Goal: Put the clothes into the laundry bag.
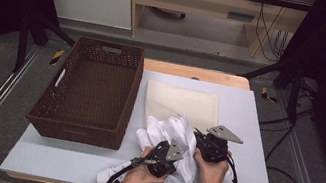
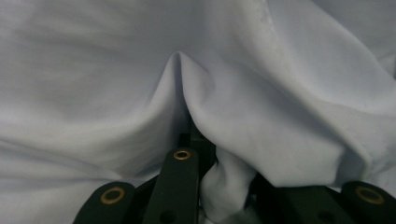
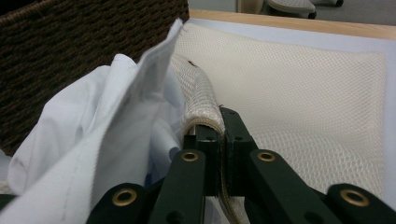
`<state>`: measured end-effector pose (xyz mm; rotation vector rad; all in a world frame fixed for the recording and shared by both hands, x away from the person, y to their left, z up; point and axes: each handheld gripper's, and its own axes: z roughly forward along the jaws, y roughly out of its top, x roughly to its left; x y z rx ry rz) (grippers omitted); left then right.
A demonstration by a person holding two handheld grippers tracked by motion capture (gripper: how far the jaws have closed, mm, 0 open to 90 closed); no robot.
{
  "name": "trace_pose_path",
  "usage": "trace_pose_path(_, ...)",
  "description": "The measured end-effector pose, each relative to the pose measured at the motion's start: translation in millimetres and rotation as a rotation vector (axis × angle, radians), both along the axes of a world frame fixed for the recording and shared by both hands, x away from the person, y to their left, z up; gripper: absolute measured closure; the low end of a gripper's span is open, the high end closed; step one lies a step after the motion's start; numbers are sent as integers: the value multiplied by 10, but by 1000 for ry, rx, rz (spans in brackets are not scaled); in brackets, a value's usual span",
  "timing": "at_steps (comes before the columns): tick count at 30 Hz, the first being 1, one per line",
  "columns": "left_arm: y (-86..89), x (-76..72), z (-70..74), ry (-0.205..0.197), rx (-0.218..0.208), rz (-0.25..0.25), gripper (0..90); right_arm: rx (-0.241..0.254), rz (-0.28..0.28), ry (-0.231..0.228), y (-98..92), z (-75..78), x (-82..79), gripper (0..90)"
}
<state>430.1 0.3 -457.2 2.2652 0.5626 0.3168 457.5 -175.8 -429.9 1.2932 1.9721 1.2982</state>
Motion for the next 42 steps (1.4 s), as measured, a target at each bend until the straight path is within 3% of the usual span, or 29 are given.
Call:
trace_pose_path(5, 48, -6, 3, 22, -51, 8, 751, -9, 5, -12, 18, 28, -25, 877)
trace_pose_path(7, 99, -45, 60, 31, -80, 6, 631, -9, 1, -8, 6, 13, -20, 877)
trace_pose_path(11, 238, -165, 241, 12, -95, 18, 353, -1, 0, -7, -9, 5, -17, 877)
trace_pose_path(13, 330, -218, 333, 2, -103, 18, 255, 0, 0, -8, -5, 8, -19, 877)
trace_pose_path(17, 559, -286, 510, -25, -151, 31, 189, -4, -2, -9, -10, 9, -19, 877)
trace_pose_path(20, 675, -213, 625, -64, -182, 78, 189, 1, 0, -7, -2, 8, -18, 877)
trace_pose_path(22, 683, -76, 630, -63, -176, 107, 194, 0, 3, -8, 3, 11, -22, 877)
trace_pose_path(24, 635, 88, 569, -69, -139, 140, 204, -1, 6, -8, 7, 18, -27, 877)
trace_pose_path(27, 539, 331, 394, -8, -118, 165, 220, -1, 9, -9, 12, 23, -30, 877)
trace_pose_path(30, 468, 438, 239, 33, -95, 161, 241, -2, 11, -9, 13, 22, -31, 877)
trace_pose_path(33, 471, 437, 185, 57, -96, 158, 439, -5, 11, -4, 13, 11, -26, 877)
trace_pose_path(35, 499, 424, 194, 53, -87, 171, 585, -8, 10, -2, 19, 4, -22, 877)
trace_pose_path(37, 554, 405, 214, 54, -109, 187, 725, -9, 8, -2, 24, 6, -26, 877)
trace_pose_path(42, 680, 208, 384, -12, -171, 167, 847, -6, 0, 1, 18, 4, -22, 877)
